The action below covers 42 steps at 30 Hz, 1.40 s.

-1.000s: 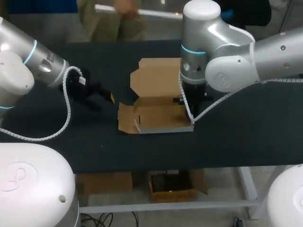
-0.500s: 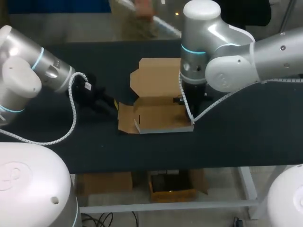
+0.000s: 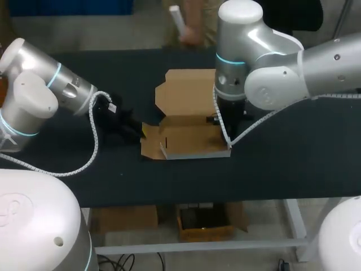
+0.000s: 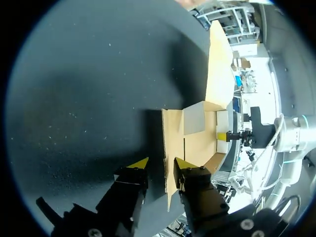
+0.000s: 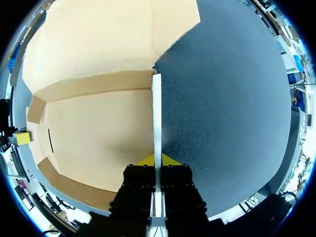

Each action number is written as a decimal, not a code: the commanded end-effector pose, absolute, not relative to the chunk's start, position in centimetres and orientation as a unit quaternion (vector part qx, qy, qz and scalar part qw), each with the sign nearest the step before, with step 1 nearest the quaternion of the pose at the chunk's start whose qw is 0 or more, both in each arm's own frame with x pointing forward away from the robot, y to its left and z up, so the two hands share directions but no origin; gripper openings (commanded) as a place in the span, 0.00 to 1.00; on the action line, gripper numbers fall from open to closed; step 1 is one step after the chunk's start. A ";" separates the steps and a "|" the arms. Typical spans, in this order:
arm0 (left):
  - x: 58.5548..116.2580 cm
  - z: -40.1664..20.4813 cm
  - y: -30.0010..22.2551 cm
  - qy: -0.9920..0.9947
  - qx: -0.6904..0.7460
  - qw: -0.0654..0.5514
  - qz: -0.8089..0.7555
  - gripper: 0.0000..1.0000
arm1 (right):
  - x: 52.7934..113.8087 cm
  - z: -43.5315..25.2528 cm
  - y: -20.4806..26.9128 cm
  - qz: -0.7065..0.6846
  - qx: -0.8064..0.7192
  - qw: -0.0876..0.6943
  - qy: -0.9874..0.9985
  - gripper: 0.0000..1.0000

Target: Assemble the packaging by folding the flat box into shape, placing the metal phone stand inside, and closing the box properly

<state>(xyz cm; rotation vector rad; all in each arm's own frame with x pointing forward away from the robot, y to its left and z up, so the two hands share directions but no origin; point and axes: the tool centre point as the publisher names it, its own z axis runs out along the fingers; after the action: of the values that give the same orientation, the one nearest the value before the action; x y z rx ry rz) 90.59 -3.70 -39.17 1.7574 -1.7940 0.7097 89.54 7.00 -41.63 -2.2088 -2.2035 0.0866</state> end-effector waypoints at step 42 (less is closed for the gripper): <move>90.8 -35.4 -10.8 -0.662 0.739 0.027 0.122 0.00 | 89.6 -41.6 7.1 0.030 -0.708 0.011 -0.706 0.00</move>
<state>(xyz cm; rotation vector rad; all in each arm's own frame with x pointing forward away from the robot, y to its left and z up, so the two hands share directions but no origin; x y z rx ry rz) 90.63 -10.49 -35.02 2.1924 -1.9814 0.5133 89.53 6.74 -41.57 -2.2083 -2.2036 0.0878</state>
